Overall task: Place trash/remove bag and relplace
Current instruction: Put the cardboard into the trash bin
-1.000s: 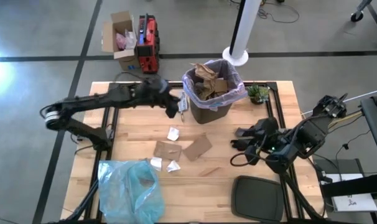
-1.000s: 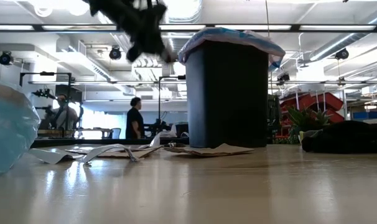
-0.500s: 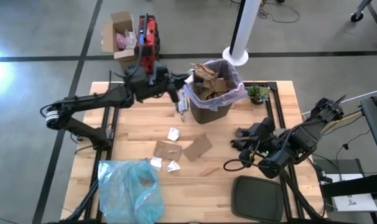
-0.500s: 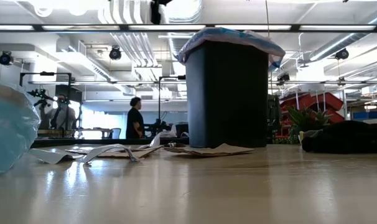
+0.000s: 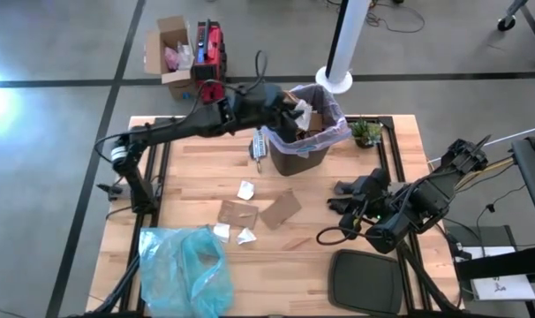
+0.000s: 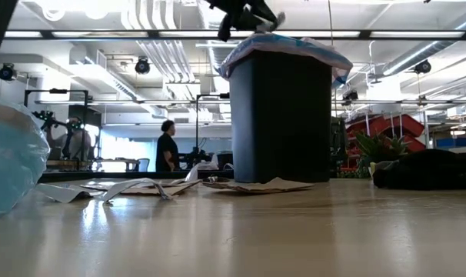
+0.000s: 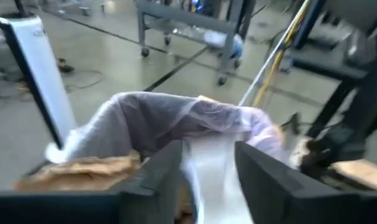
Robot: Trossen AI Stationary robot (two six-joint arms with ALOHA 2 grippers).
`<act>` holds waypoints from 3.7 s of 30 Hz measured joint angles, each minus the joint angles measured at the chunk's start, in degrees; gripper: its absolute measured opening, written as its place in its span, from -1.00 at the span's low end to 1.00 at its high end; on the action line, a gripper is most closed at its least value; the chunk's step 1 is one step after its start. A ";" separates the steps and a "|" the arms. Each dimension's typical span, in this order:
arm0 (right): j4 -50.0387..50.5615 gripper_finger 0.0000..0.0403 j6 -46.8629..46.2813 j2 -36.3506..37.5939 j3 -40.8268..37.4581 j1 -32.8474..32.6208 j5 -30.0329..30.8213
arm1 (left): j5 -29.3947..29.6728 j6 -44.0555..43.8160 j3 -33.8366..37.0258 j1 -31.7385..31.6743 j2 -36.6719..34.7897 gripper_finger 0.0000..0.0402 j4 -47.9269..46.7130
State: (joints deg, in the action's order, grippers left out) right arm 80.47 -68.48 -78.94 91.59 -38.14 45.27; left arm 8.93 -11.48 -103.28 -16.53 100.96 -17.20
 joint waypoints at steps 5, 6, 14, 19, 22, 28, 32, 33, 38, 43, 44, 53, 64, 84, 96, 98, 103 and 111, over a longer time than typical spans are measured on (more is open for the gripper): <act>-0.09 0.02 0.08 0.00 0.00 -0.23 -0.48 | 0.69 9.30 -7.85 0.00 2.91 -0.01 -7.86; -0.13 0.02 0.10 0.00 0.00 -0.23 -0.48 | 0.63 11.48 -9.24 0.00 2.96 0.05 -10.25; -0.21 0.02 0.05 -0.35 0.00 -0.67 -0.88 | -0.98 15.49 -18.44 0.00 1.78 0.26 -32.03; -0.23 0.02 -0.05 -0.67 0.00 -0.99 -1.31 | -1.01 15.56 -16.40 -0.11 -0.98 0.20 -45.28; -0.47 0.02 -0.05 -1.08 -0.09 -1.12 -2.20 | 0.93 14.93 -10.41 -0.11 -3.60 0.18 -46.04; -1.05 0.02 -1.31 -2.82 -0.15 -1.60 -2.30 | 0.99 12.94 8.42 -0.11 -13.38 0.22 -39.00; -1.46 0.02 -2.84 -4.10 -0.22 -1.99 -3.31 | 0.08 7.52 24.74 -0.02 -21.34 0.26 -26.04; -1.41 0.02 -3.35 -4.40 -0.22 -1.98 -3.62 | 0.07 6.50 28.94 -0.02 -23.10 0.27 -22.27; -1.86 0.02 -4.98 -5.49 -0.22 -1.98 -3.73 | 0.10 2.81 47.89 -0.02 -25.98 0.26 -2.20; -3.94 0.02 -6.10 -6.38 -0.24 -1.98 -3.75 | 3.78 -2.79 59.37 -0.57 -21.75 0.23 15.01; -4.61 0.02 -6.12 -6.59 -0.24 -1.98 -3.75 | 4.81 -3.96 60.55 -0.80 -20.05 0.23 17.96; -11.25 0.02 -6.69 -9.97 -0.26 -2.00 -5.52 | 11.56 -7.23 57.34 -4.11 -4.13 0.19 30.79; -15.65 0.02 -6.61 -14.62 -0.26 -1.98 -13.91 | 9.31 -11.92 55.12 -3.58 7.04 0.00 29.78; -23.04 0.02 14.52 -15.02 -1.67 3.25 -9.70 | 6.33 -12.90 61.41 27.07 3.61 -0.20 36.78; -43.38 0.02 26.96 -15.04 -15.20 7.17 -18.32 | 4.69 -11.57 58.87 35.00 -4.68 -0.24 26.44; -50.76 0.02 28.52 -15.04 -18.93 7.92 -21.22 | 4.93 -11.56 58.90 35.15 -7.61 -0.22 24.24; -67.68 0.02 32.89 -15.04 -27.75 9.68 -22.83 | 7.64 -11.73 58.94 35.15 -14.82 -0.18 14.57; -70.61 0.02 37.37 -15.04 -34.78 12.43 -28.42 | 11.41 -16.24 60.58 35.15 -18.11 -0.15 7.71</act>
State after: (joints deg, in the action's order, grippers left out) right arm 9.86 -31.11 -93.97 56.82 -25.71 16.85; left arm 20.35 -27.73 -42.70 18.61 82.86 -9.49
